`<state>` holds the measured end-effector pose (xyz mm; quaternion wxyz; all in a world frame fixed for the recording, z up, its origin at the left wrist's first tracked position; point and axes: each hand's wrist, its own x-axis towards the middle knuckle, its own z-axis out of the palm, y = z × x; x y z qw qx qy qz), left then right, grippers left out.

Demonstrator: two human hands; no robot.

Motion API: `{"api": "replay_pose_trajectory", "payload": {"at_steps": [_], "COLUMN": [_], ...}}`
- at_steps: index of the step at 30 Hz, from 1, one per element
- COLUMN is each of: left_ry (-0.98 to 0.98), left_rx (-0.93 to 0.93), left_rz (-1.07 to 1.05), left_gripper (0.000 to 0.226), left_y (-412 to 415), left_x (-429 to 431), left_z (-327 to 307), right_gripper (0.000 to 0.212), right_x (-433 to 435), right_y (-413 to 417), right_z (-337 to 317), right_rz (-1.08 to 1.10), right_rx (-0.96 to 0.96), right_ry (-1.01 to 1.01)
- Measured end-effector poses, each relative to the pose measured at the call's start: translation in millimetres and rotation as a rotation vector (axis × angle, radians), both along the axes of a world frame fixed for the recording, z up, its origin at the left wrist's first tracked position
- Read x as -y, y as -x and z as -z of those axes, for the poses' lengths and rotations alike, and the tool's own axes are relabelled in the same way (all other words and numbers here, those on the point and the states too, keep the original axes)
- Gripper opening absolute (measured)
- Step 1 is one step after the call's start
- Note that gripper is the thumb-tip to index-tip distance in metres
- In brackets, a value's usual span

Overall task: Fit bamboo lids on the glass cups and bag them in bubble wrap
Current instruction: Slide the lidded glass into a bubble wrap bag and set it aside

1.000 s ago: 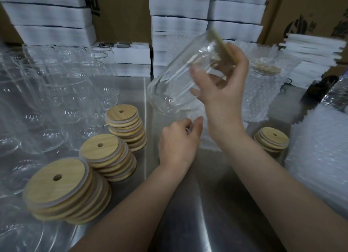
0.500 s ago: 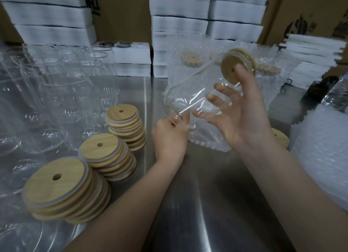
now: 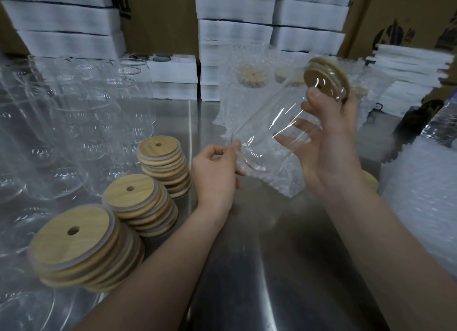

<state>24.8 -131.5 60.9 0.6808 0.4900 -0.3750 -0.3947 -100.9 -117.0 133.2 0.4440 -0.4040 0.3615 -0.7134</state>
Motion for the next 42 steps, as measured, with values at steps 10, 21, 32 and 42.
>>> {"api": "replay_pose_trajectory", "payload": {"at_steps": [10,21,32,42], "left_ry": [0.059,0.052,0.01,0.033], "left_rx": [0.017,0.05,-0.29,-0.259], "left_rz": [0.129,0.33,0.359,0.257], "left_gripper": [0.016,0.069,0.064,0.008], "left_y": [1.7,9.2,2.0,-5.7], "left_x": [-5.4,-11.7,-9.1,-9.4], "left_z": [-3.2,-8.0,-12.9,-12.4], "right_gripper": [0.063,0.064,0.057,0.06], "right_x": [6.0,10.0,10.1,10.4], "right_y": [3.9,1.9,6.2,6.7], "right_z": [8.5,15.3,16.8,20.7], "right_rz": [0.092,0.203,0.294,0.359], "right_rx": [0.003,-0.108,-0.325,-0.441], "right_ry": [0.062,0.124,0.236,0.281]}}
